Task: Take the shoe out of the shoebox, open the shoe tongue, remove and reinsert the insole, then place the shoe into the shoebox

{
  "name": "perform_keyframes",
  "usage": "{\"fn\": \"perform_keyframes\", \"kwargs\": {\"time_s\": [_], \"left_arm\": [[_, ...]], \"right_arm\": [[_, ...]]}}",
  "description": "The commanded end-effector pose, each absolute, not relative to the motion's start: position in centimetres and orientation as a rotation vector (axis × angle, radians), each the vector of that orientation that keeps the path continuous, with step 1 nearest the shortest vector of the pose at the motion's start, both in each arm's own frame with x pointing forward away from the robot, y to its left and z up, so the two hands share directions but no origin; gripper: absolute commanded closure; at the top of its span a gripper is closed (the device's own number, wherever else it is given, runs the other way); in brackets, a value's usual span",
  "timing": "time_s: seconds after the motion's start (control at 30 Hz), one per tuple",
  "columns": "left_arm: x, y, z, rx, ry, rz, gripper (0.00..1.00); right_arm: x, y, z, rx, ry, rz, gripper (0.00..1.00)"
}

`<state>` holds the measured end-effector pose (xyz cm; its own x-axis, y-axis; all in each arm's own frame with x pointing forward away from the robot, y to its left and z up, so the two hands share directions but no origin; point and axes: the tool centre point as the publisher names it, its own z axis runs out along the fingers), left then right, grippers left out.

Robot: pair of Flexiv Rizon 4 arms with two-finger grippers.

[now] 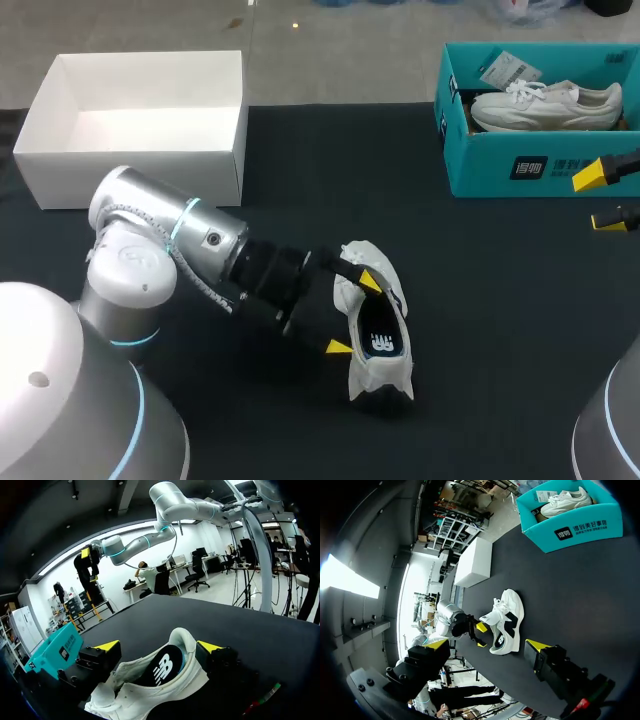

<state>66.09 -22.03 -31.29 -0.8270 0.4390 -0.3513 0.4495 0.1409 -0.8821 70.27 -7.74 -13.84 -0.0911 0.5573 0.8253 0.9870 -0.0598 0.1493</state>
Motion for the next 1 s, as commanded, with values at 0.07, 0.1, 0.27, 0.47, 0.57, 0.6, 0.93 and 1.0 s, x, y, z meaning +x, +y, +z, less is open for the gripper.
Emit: {"fn": "perform_keyframes", "kwargs": {"time_s": [0.07, 0.1, 0.27, 0.47, 0.57, 0.6, 0.93, 1.0], "left_arm": [[67.6, -22.3, -29.3, 1.249, 2.619, -1.608, 0.00], [67.6, -22.3, -29.3, 1.249, 2.619, -1.608, 0.00], [67.6, -22.3, -29.3, 1.249, 2.619, -1.608, 0.00], [67.6, -22.3, -29.3, 1.249, 2.619, -1.608, 0.00], [67.3, -22.9, -29.1, 1.368, 2.585, -1.485, 0.00], [67.0, -23.0, -28.8, 1.400, 2.613, -1.324, 0.00], [65.8, -22.5, -28.6, 1.854, 2.598, -0.791, 0.52], [65.7, -22.2, -29.1, 1.898, 2.612, -0.710, 1.00]], "right_arm": [[70.2, -7.7, -13.9, -1.654, -1.687, -1.045, 0.00], [70.2, -7.7, -13.9, -1.654, -1.687, -1.045, 0.00], [70.2, -7.7, -13.9, -1.654, -1.687, -1.045, 0.00], [70.2, -7.7, -13.9, -1.654, -1.687, -1.045, 0.00], [70.2, -7.7, -13.9, -1.654, -1.687, -1.045, 0.00], [70.2, -7.7, -13.9, -1.654, -1.687, -1.045, 0.00], [70.2, -7.7, -13.9, -1.654, -1.687, -1.045, 0.00], [70.2, -7.7, -13.9, -1.654, -1.687, -1.045, 0.00]]}}
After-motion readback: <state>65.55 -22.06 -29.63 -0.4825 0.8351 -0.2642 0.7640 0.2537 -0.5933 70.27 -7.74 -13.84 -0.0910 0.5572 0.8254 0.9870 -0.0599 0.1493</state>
